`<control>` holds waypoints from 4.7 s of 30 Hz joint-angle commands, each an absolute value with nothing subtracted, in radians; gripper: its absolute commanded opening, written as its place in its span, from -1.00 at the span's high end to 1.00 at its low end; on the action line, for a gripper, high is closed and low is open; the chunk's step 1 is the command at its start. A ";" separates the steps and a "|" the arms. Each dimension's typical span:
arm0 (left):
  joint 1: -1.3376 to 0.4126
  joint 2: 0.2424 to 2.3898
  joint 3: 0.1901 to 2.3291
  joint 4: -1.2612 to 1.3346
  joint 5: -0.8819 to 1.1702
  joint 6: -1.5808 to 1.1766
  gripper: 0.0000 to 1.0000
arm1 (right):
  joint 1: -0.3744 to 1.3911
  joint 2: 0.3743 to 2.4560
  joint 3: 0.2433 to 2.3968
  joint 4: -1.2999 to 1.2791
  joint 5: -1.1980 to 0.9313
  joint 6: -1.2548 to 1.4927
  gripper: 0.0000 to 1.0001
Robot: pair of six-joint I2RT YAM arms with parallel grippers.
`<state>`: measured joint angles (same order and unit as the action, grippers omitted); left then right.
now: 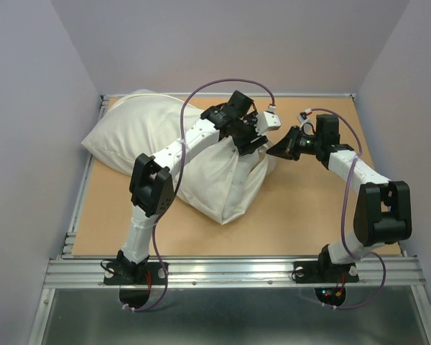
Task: Put the pillow into the pillowcase
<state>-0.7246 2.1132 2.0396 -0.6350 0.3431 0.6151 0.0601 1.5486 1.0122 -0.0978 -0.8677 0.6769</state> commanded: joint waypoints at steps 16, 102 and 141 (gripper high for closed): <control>-0.606 2.062 1.968 -0.957 0.569 1.084 1.00 | 0.011 1.583 1.089 -0.075 -0.855 0.672 0.99; -0.857 1.887 1.583 -0.720 0.269 1.040 -0.77 | 0.021 1.646 1.226 -0.110 -0.953 0.693 0.99; -0.638 2.258 2.010 -0.067 0.121 -0.121 1.00 | 0.020 1.601 1.274 -0.258 -1.161 0.736 0.99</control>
<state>-0.6495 2.2139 1.9526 -0.3088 0.3508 -0.0311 0.0135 1.6466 1.1793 -0.1936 -0.9630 0.6422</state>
